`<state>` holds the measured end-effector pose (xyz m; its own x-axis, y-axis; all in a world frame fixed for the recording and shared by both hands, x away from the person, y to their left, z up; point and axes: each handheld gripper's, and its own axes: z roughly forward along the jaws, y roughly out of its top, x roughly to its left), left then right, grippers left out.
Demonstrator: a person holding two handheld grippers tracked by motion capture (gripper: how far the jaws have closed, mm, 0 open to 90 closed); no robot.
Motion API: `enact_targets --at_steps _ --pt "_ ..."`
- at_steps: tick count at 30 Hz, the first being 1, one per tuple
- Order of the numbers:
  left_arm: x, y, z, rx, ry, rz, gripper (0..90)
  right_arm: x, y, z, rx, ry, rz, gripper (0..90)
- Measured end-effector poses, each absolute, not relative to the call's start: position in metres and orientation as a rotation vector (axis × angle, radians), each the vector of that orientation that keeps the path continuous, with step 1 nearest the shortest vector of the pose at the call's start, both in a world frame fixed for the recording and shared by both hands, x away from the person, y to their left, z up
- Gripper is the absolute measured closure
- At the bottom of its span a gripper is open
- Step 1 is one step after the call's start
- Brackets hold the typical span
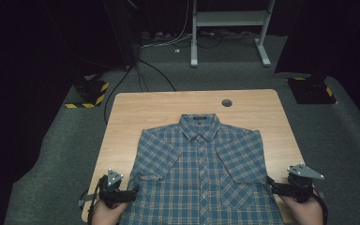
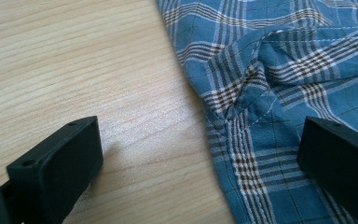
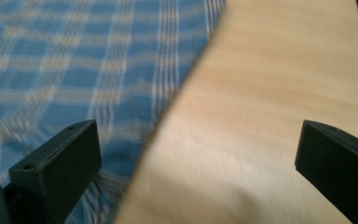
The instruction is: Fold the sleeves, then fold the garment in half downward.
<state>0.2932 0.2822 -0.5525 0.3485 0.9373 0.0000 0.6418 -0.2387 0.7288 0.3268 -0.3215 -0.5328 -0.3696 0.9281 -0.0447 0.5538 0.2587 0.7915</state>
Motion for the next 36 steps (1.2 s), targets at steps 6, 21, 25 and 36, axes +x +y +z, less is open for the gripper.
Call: enact_targets --at_steps 6,21,25,36 --pt "0.293 0.282 -0.553 1.976 1.373 0.594 0.3 0.320 -0.332 -0.547 1.441 2.049 0.903 0.0" --pt "0.293 0.282 -0.552 1.969 1.387 0.597 0.2 0.320 -0.332 -0.548 1.479 2.050 0.866 0.0" --pt "0.293 0.283 -0.552 1.970 1.378 0.591 0.4 0.320 -0.332 -0.548 1.479 2.051 0.868 0.0" --pt "0.293 0.286 -0.534 1.933 1.387 0.541 0.5 0.314 -0.336 -0.541 1.440 2.029 1.043 14.9"
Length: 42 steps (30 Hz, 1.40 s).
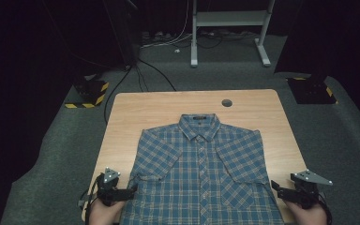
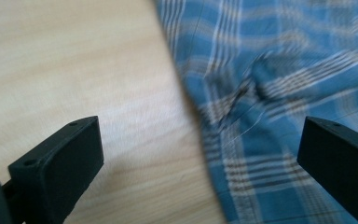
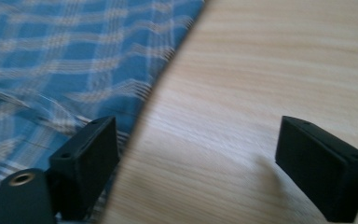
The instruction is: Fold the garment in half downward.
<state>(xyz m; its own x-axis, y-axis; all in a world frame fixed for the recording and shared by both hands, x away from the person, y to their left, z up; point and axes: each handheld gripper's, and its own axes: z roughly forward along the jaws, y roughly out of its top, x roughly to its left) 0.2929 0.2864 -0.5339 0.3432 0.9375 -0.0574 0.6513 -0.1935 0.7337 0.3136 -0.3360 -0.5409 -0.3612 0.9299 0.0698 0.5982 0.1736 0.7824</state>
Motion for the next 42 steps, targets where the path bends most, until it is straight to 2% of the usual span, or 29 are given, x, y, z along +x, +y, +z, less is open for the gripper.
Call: enact_targets --at_steps 4,8,13,17,20,28,38,42 --pt "0.303 0.282 -0.517 1.913 1.371 0.529 1.2 0.318 -0.320 -0.529 1.353 2.058 1.079 23.7" --pt "0.331 0.271 -0.508 1.920 1.362 0.553 2.2 0.333 -0.301 -0.521 1.318 2.081 1.082 31.5" --pt "0.368 0.259 -0.518 1.931 1.431 0.560 3.5 0.364 -0.275 -0.523 1.311 2.128 1.045 37.4" --pt "0.377 0.252 -0.531 1.980 1.465 0.550 5.2 0.379 -0.260 -0.530 1.303 2.172 0.993 39.4" --pt "0.376 0.251 -0.540 2.028 1.470 0.562 6.3 0.384 -0.255 -0.537 1.309 2.196 0.949 37.9" --pt "0.358 0.246 -0.538 2.026 1.473 0.601 10.7 0.378 -0.256 -0.541 1.296 2.178 0.962 37.5" --pt "0.300 0.247 -0.542 2.009 1.445 0.568 13.2 0.342 -0.260 -0.544 1.243 2.189 0.996 38.1" --pt "0.290 0.249 -0.541 2.041 1.414 0.526 12.8 0.331 -0.261 -0.543 1.226 2.212 0.993 37.2"
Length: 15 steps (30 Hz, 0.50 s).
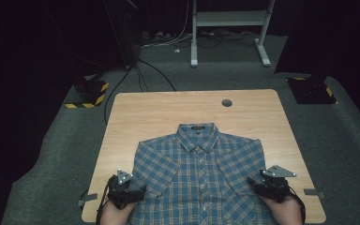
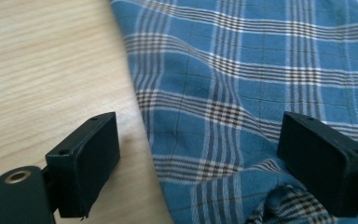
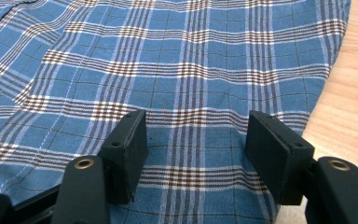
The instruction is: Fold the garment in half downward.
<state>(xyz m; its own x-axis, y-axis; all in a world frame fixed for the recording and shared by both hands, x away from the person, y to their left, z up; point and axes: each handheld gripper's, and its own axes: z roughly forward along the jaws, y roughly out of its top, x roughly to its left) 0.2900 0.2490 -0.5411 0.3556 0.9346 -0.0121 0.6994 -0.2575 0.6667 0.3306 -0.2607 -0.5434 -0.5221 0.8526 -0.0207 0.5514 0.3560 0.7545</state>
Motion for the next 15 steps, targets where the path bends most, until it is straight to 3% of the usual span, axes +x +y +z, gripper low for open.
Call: enact_targets --at_steps 6,10,15 --pt "0.316 0.251 -0.522 1.928 1.391 0.496 8.3 0.346 -0.253 -0.535 1.252 2.203 0.982 26.6" --pt "0.348 0.243 -0.530 1.981 1.442 0.497 8.5 0.362 -0.245 -0.536 1.267 2.216 0.954 25.2" --pt "0.353 0.236 -0.540 2.017 1.452 0.549 9.3 0.365 -0.242 -0.542 1.274 2.218 0.954 23.7"
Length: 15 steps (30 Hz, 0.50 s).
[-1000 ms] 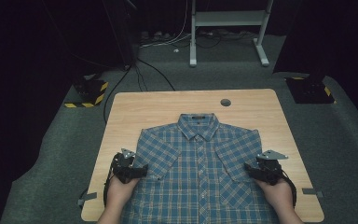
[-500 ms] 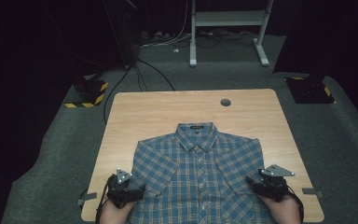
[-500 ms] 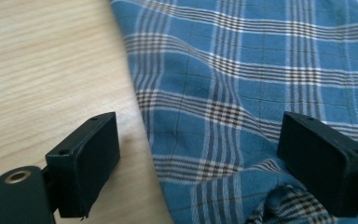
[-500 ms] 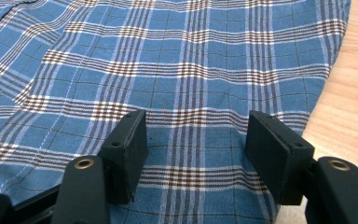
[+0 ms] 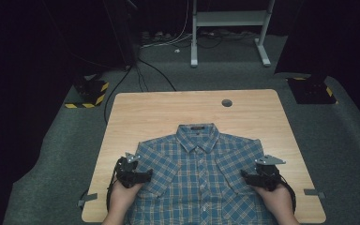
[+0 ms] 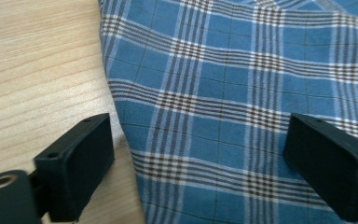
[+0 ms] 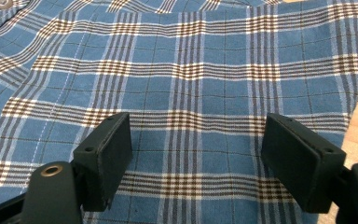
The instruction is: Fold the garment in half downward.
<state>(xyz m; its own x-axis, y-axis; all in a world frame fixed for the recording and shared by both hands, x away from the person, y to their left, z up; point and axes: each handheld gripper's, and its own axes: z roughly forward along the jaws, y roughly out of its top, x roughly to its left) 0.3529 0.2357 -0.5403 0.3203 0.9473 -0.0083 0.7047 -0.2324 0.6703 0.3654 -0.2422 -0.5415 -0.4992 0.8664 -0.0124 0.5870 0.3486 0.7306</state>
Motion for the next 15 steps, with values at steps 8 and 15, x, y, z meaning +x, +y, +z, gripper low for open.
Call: enact_targets --at_steps 8,15 --pt "0.316 0.232 -0.544 1.992 1.405 0.578 15.8 0.351 -0.248 -0.543 1.229 2.243 0.970 23.9" --pt "0.304 0.240 -0.540 2.043 1.334 0.488 10.6 0.338 -0.251 -0.544 1.207 2.246 0.988 24.0"
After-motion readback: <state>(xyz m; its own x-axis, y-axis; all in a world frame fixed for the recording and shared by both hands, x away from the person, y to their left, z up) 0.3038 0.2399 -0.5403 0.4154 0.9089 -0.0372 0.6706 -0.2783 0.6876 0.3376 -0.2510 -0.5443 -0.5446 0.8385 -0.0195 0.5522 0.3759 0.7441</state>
